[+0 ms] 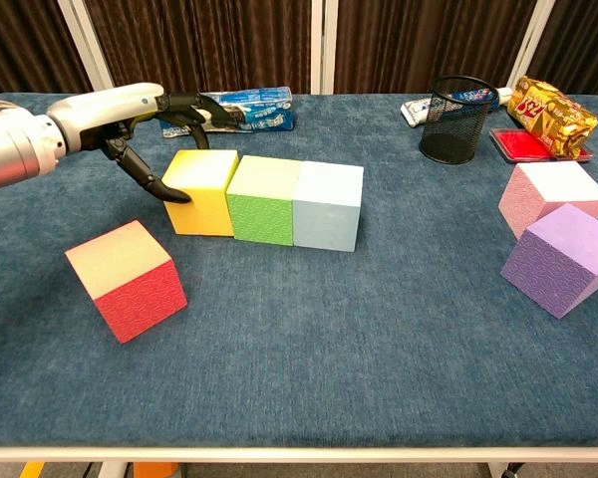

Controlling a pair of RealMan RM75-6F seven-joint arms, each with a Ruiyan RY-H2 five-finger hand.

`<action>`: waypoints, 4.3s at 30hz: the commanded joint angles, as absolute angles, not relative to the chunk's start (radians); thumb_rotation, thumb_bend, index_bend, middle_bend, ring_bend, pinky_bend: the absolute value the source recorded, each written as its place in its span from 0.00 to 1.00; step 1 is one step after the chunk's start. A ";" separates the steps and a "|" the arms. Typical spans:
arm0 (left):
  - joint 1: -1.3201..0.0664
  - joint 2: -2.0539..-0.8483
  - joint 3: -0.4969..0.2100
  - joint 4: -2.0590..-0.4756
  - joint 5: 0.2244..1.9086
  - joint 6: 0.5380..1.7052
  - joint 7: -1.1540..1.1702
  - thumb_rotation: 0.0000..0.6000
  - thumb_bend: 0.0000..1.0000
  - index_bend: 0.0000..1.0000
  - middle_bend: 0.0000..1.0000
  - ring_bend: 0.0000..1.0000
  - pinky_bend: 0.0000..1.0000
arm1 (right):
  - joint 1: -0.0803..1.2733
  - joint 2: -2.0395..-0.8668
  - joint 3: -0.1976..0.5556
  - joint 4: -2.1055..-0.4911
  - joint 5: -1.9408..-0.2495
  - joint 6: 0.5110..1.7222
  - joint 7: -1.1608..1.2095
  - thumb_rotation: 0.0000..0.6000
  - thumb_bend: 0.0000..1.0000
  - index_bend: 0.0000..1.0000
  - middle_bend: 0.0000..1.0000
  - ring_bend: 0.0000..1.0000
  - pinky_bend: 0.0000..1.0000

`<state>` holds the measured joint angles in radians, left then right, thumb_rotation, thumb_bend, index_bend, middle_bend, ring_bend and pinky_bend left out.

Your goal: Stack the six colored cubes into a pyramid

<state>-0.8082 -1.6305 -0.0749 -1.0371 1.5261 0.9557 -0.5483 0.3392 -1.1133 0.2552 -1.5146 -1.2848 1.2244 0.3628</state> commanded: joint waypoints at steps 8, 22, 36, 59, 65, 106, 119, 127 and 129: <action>-0.816 -1.648 -0.065 -1.010 1.536 0.959 -0.562 1.00 0.17 0.16 0.49 0.09 0.11 | 0.337 -1.114 0.253 -1.508 -1.284 1.222 0.363 1.00 0.02 0.00 0.01 0.00 0.00; -0.828 -1.636 -0.043 -1.004 1.553 0.946 -0.626 1.00 0.13 0.13 0.24 0.08 0.11 | 0.336 -1.117 0.249 -1.500 -1.285 1.211 0.367 1.00 0.02 0.00 0.01 0.00 0.00; -0.809 -1.570 -0.042 -1.067 1.541 0.970 -0.611 1.00 0.11 0.12 0.18 0.04 0.10 | 0.336 -1.101 0.250 -1.496 -1.294 1.210 0.373 1.00 0.02 0.00 0.01 0.00 0.00; -0.442 -1.266 -0.128 -1.432 1.140 1.231 -0.214 1.00 0.11 0.12 0.17 0.04 0.11 | 0.424 -0.892 0.097 -1.576 -1.571 1.038 0.197 1.00 0.03 0.00 0.15 0.00 0.00; -0.433 -1.298 -0.155 -1.402 1.146 1.242 -0.203 1.00 0.11 0.12 0.17 0.03 0.11 | 0.437 -0.916 0.077 -1.563 -1.599 1.040 0.145 1.00 0.04 0.00 0.16 0.00 0.00; -0.298 -1.251 -0.161 -1.432 1.274 1.291 -0.323 1.00 0.11 0.12 0.17 0.04 0.11 | 0.605 -1.098 0.154 -1.590 -1.333 0.898 -0.068 1.00 0.11 0.00 0.49 0.02 0.00; -0.210 -1.209 -0.102 -1.390 1.378 1.382 -0.420 1.00 0.06 0.12 0.17 0.04 0.12 | 0.829 -1.103 0.308 -1.933 -0.934 0.915 -0.455 1.00 0.11 0.00 0.53 0.05 0.00; -0.144 -1.202 -0.077 -1.393 1.385 1.428 -0.467 1.00 0.06 0.12 0.17 0.04 0.12 | 1.100 -1.353 0.324 -1.911 -0.536 1.050 -0.788 1.00 0.10 0.00 0.53 0.05 0.00; -0.137 -1.200 -0.074 -1.390 1.388 1.424 -0.492 1.00 0.06 0.12 0.17 0.04 0.12 | 1.149 -1.401 0.324 -1.900 -0.470 1.084 -0.840 1.00 0.10 0.00 0.53 0.06 0.00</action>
<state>-0.1425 -1.2020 -0.0775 -1.3926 1.3860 1.4259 -0.4795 1.0372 -1.2922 0.3080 -1.9060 -0.5947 1.0091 -0.7252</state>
